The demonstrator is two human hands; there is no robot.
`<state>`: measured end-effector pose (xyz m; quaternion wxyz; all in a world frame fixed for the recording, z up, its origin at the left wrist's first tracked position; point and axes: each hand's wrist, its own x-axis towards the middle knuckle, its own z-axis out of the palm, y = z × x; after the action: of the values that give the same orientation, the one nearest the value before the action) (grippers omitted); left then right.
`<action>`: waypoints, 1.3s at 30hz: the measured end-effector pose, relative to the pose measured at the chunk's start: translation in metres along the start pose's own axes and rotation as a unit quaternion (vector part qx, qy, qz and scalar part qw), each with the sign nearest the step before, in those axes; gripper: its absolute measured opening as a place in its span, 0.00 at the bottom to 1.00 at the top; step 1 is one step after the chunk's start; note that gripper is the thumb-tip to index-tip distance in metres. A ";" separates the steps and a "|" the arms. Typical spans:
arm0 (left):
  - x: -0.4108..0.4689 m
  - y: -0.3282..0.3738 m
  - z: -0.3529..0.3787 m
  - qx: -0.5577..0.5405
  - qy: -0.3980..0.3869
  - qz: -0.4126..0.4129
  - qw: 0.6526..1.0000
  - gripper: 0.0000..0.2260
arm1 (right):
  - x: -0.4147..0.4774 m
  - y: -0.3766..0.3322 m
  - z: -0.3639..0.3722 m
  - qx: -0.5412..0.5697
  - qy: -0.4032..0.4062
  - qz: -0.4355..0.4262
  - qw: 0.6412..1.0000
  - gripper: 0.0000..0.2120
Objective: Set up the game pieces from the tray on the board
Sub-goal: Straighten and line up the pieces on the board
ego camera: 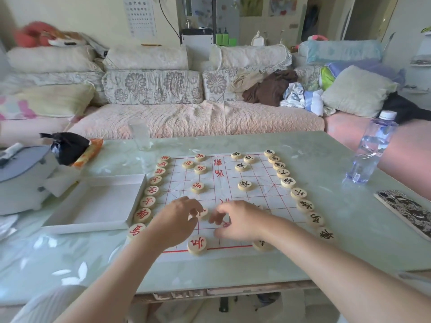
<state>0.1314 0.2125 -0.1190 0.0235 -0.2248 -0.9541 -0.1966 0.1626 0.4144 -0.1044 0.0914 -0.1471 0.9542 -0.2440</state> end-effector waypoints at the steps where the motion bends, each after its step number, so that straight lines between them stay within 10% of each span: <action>1: -0.003 -0.007 -0.002 0.000 0.002 -0.003 1.000 0.11 | 0.002 -0.005 0.003 -0.007 -0.024 -0.005 1.000 0.17; 19: -0.052 -0.025 -0.005 -0.050 -0.076 -0.013 0.996 0.11 | 0.024 -0.028 0.027 -0.167 -0.029 -0.032 0.985 0.33; 28: -0.052 -0.032 -0.006 -0.077 -0.093 -0.042 0.992 0.12 | 0.032 -0.026 0.028 -0.088 -0.078 -0.055 0.992 0.22; 33: -0.048 -0.031 -0.004 -0.075 -0.094 -0.053 0.991 0.12 | 0.029 -0.029 0.025 -0.209 -0.038 -0.030 0.977 0.37; 39: -0.046 -0.026 -0.003 -0.054 -0.095 -0.032 0.994 0.14 | 0.028 -0.016 0.030 -0.110 -0.073 -0.081 0.988 0.24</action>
<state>0.1611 0.1706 -0.1320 -0.0855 -0.2131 -0.9465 -0.2266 0.1470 0.3788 -0.1255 0.1244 -0.2503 0.9509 -0.1328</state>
